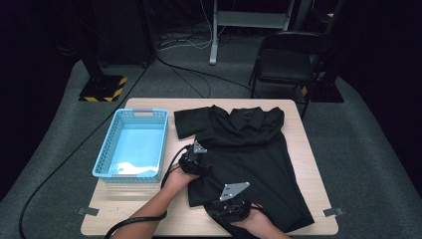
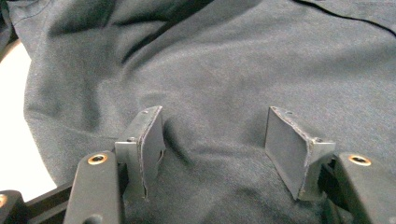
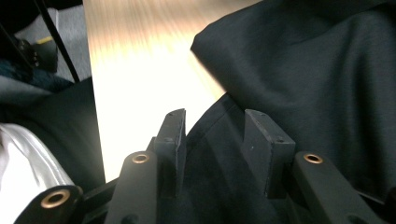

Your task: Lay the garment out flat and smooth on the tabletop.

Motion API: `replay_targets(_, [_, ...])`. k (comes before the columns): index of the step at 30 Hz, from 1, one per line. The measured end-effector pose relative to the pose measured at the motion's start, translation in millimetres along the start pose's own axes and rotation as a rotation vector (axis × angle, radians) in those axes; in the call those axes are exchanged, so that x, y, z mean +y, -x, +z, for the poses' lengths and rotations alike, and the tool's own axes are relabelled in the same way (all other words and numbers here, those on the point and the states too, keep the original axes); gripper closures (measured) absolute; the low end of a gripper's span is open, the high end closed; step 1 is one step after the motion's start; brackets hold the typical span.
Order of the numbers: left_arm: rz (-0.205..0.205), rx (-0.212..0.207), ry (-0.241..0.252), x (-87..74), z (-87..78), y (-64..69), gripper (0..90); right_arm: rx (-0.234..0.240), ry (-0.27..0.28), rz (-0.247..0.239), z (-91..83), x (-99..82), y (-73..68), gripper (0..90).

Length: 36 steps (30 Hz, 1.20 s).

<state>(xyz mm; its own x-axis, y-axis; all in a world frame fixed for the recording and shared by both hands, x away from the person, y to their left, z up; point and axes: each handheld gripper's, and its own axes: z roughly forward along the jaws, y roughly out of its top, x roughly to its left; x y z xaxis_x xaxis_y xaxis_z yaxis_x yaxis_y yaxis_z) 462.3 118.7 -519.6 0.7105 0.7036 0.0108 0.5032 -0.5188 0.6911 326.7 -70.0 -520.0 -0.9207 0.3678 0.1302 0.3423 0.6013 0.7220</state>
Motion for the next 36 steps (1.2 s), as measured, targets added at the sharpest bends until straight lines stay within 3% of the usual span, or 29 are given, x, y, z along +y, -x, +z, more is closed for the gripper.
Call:
replay_targets(12, [0.004,0.000,0.002,-0.3,-0.1,0.1,37.3,-0.026,-0.038,-0.072,11.9,2.4,-11.6,51.2])
replay_targets(15, [0.005,0.002,0.001,-0.1,-0.1,0.5,37.6,-0.069,-0.033,-0.100,13.2,2.7,-13.5,63.8])
replay_targets(18, [0.005,-0.002,0.002,0.1,0.3,-0.2,37.4,-0.067,-0.019,-0.099,11.4,0.0,-11.5,85.9])
replay_targets(20, [0.006,-0.003,0.001,1.0,1.0,-0.9,37.3,-0.036,-0.028,-0.055,10.3,0.5,-7.5,87.9])
replay_targets(23, [0.007,-0.002,-0.004,3.9,2.9,-2.4,37.3,0.041,-0.050,-0.058,8.9,-0.5,-9.9,88.7])
replay_targets(30, [0.014,0.001,-0.006,6.7,5.0,-3.5,37.4,0.210,-0.116,-0.178,6.0,-6.0,-46.0,88.9])
replay_targets(32, [0.020,-0.007,-0.009,5.5,3.8,-2.3,37.1,0.220,-0.130,-0.216,3.9,-7.0,-56.0,88.6])
replay_targets(34, [0.028,-0.005,-0.009,4.0,2.1,-0.4,37.3,0.234,-0.117,-0.221,-0.5,-6.5,-58.1,87.7])
replay_targets(35, [0.026,-0.004,-0.004,2.6,1.4,0.4,37.6,0.244,-0.109,-0.214,-3.3,-6.1,-57.6,85.5])
replay_targets(36, [0.021,-0.006,0.000,1.0,0.5,0.7,37.7,0.248,-0.093,-0.208,-6.2,-5.1,-56.1,76.3])
